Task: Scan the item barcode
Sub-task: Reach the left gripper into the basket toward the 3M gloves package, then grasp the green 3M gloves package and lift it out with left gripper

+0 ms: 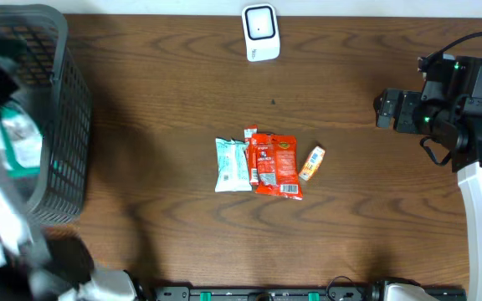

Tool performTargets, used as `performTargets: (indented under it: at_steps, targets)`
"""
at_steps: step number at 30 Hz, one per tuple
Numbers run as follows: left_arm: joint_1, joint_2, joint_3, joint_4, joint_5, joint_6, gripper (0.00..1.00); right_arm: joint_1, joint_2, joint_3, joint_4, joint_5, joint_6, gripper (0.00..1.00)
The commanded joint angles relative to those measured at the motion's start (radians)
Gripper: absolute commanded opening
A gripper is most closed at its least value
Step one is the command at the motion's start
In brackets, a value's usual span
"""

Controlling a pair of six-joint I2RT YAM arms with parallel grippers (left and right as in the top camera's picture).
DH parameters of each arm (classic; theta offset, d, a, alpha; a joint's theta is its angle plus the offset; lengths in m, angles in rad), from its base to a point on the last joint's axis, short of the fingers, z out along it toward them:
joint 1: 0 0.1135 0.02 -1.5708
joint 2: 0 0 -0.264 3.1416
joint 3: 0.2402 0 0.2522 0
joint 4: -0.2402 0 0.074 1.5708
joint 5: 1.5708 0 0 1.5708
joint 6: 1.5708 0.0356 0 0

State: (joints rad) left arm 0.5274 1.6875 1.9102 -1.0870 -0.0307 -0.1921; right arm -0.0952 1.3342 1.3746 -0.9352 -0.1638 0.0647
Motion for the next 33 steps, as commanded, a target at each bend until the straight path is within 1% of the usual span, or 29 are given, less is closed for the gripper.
performTargets:
  at_steps: [1, 5, 8, 10, 11, 13, 14, 16, 18, 19, 21, 25, 30, 33]
  targets:
    - [-0.004, -0.235, 0.012, -0.006, 0.012, -0.080, 0.07, -0.004, -0.007, 0.016, -0.001, -0.002, 0.009, 0.99]
    - [-0.050, -0.503, 0.012, 0.043, 0.101, -0.081, 0.07, -0.004, -0.007, 0.016, -0.001, -0.002, 0.009, 0.99]
    - [-0.111, -0.665, 0.012, 0.048, 0.103, -0.137, 0.07, -0.004, -0.007, 0.016, -0.001, -0.002, 0.009, 0.99]
    - [-0.148, -0.738, 0.012, 0.014, 0.104, -0.164, 0.07, -0.004, -0.007, 0.016, -0.001, -0.002, 0.009, 0.99]
    - [-0.164, -0.769, 0.012, -0.023, 0.129, -0.169, 0.07, -0.004, -0.007, 0.016, -0.001, -0.002, 0.009, 0.99]
    - [-0.179, -0.794, 0.011, -0.097, 0.183, -0.169, 0.08, -0.004, -0.007, 0.016, -0.001, -0.002, 0.009, 0.99]
    - [-0.181, -0.797, 0.010, -0.185, 0.239, -0.169, 0.07, -0.004, -0.007, 0.016, -0.001, -0.002, 0.009, 0.99]
    - [-0.181, -0.794, -0.019, -0.283, 0.319, -0.169, 0.07, -0.004, -0.007, 0.016, -0.001, -0.002, 0.009, 0.99]
    - [-0.181, -0.794, -0.105, -0.336, 0.409, -0.180, 0.07, -0.004, -0.007, 0.016, -0.001, -0.002, 0.009, 0.99]
    - [-0.181, -0.794, -0.137, -0.338, 0.428, -0.189, 0.07, -0.004, -0.007, 0.016, -0.001, -0.002, 0.009, 0.99]
    - [-0.181, -0.794, -0.227, -0.329, 0.468, -0.192, 0.07, -0.004, -0.007, 0.016, -0.001, -0.002, 0.009, 0.99]
    - [-0.181, -0.794, -0.417, -0.273, 0.496, -0.196, 0.07, -0.004, -0.007, 0.016, -0.001, -0.002, 0.009, 0.99]
    - [-0.208, -0.792, -0.644, -0.116, 0.517, -0.215, 0.07, -0.004, -0.007, 0.016, -0.001, -0.002, 0.009, 0.99]
    - [-0.258, -0.769, -0.718, -0.038, 0.509, -0.227, 0.07, -0.004, -0.007, 0.016, -0.001, -0.002, 0.009, 0.99]
